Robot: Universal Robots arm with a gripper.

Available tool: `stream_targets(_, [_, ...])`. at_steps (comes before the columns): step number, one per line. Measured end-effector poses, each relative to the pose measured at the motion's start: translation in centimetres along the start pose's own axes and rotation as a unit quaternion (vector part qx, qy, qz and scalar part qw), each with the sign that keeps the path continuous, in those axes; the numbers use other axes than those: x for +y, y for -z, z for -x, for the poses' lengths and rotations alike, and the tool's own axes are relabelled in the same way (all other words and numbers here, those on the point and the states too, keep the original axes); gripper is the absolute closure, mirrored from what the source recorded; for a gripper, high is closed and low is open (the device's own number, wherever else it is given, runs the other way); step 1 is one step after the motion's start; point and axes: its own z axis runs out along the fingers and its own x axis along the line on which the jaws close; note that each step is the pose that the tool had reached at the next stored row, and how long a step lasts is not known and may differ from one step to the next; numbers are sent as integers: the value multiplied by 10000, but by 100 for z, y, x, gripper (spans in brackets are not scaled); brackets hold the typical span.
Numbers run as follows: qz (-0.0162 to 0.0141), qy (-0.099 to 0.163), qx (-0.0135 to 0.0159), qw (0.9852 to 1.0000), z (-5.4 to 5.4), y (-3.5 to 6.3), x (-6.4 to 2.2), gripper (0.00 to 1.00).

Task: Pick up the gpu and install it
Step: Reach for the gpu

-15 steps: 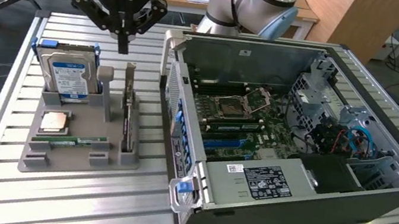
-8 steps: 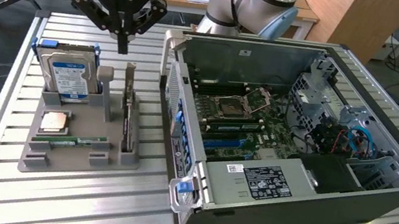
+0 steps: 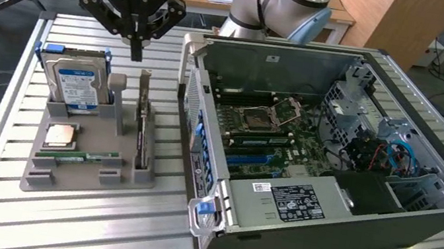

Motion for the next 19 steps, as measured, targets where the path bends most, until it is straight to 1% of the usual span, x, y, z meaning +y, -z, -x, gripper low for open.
stream_targets(4, [0, 1, 0, 10000, -2, 0, -1, 89])
stream_targets(10, [-5, 2, 0, 10000, -34, -7, -6, 89])
stream_targets(13, [-16, 2, -1, 10000, -33, -6, -30, 89])
stream_targets(19, [-18, 11, -1, 10000, -58, -5, -76, 89])
